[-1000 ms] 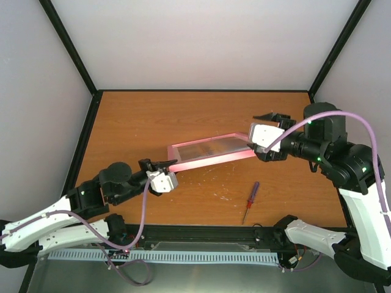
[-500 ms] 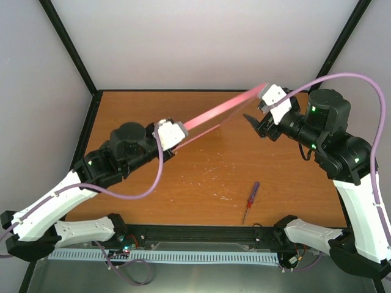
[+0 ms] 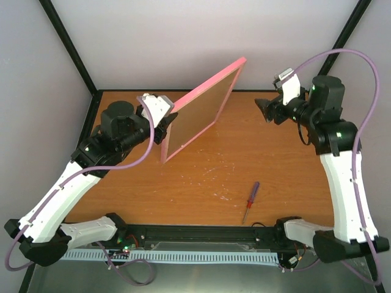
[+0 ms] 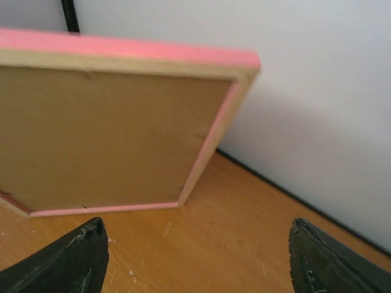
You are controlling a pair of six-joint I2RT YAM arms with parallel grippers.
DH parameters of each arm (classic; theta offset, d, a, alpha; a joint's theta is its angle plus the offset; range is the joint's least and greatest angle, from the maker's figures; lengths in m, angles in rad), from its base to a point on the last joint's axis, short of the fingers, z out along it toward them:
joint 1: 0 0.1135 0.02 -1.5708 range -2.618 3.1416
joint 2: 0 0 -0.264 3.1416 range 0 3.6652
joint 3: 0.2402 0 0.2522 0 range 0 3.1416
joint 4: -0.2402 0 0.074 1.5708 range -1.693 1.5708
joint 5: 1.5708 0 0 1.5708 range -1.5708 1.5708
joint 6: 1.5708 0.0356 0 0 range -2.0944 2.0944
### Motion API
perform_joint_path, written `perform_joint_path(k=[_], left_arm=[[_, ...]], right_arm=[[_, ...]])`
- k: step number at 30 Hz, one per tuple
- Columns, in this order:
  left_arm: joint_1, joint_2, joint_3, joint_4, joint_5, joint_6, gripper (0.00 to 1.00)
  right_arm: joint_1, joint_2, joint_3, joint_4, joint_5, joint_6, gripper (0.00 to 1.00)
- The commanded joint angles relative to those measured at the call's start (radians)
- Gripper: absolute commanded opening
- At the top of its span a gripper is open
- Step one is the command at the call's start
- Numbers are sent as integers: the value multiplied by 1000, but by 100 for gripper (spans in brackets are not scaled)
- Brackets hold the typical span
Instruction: Take the photo out of the frame
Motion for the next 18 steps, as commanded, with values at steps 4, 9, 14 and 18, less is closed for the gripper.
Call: perform_joint_path(k=[4, 9, 14, 18], left_arm=[[59, -34, 22, 199, 214, -68, 1], [66, -39, 38, 176, 293, -65, 1], [68, -41, 62, 142, 330, -74, 1], [69, -42, 68, 127, 343, -82, 1]], right_arm=[[-218, 166, -122, 121, -488, -19, 69], [-228, 246, -174, 259, -577, -59, 63], [-228, 299, -212, 395, -603, -25, 63], [-230, 325, -225, 436, -625, -15, 63]])
